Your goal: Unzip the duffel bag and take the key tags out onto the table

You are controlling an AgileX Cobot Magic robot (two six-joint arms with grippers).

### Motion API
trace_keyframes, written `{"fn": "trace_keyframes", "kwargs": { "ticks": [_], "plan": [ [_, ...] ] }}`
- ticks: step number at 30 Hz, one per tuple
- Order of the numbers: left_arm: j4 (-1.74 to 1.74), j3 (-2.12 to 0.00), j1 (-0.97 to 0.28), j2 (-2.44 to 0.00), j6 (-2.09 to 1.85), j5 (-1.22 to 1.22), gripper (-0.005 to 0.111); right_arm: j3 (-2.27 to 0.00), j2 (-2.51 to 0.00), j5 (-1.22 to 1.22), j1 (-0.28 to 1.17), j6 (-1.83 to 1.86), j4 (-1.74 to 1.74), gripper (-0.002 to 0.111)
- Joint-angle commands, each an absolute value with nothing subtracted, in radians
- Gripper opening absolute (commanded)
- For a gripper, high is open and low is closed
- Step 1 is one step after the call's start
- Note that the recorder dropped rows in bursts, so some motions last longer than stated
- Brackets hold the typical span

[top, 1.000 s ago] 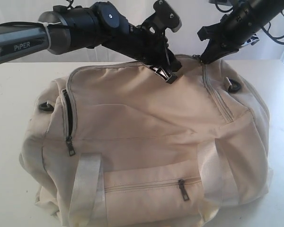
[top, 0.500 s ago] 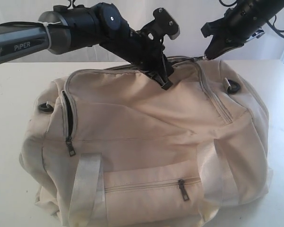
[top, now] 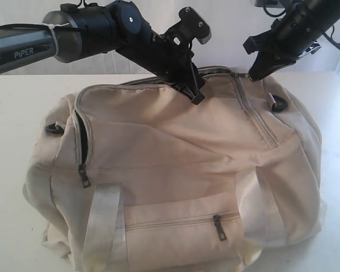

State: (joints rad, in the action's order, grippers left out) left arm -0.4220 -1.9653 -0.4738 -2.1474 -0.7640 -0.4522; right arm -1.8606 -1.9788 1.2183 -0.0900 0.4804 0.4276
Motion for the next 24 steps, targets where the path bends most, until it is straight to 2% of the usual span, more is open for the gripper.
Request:
{"fn": "trace_keyframes", "kwargs": {
  "ticks": [1, 24],
  "plan": [
    [-0.413, -1.967, -0.465, -2.126, -0.752, -0.472, 0.000, -1.836, -1.942, 1.221, -0.100, 0.482, 0.406, 0.000],
    [-0.416, -1.968, -0.458, -2.083, -0.690, -0.494, 0.000, -1.627, -1.770, 1.221, -0.100, 0.482, 0.408, 0.000]
  ]
}}
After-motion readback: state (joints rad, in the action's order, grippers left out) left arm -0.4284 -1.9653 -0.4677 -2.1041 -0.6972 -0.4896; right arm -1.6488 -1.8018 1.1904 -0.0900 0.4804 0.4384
